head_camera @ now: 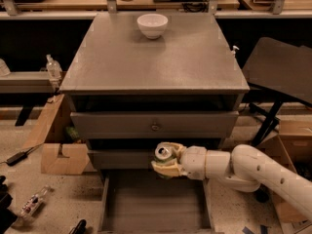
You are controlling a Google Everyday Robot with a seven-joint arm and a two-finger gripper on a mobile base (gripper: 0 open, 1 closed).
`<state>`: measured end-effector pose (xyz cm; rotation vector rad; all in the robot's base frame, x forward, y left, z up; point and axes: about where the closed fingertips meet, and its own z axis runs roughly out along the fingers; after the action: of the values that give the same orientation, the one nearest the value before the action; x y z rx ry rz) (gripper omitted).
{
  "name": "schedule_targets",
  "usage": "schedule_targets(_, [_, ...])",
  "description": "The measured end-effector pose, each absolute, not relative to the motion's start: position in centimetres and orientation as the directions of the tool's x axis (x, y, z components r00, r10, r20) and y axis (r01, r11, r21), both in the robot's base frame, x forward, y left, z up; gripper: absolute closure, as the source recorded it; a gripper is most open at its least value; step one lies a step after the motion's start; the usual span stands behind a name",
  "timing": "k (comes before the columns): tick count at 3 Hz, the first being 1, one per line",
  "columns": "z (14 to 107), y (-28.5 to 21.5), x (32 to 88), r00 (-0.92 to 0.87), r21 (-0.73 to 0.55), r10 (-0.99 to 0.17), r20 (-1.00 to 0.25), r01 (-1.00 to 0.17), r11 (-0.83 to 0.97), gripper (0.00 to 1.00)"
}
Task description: Pick green can from bottom drawer and place on counter
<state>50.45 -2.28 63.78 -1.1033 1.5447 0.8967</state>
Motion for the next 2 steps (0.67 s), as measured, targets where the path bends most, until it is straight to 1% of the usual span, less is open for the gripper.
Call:
schedule_targets(1, [71.8, -2.8, 52.4, -0.090, 0.010, -0.213, -0.973, -0.937, 0.349, 1.00])
schedule_targets(2, [76.3, -2.9, 53.8, -0.080, -0.005, -0.216, -0.973, -0.930, 0.368, 1.00])
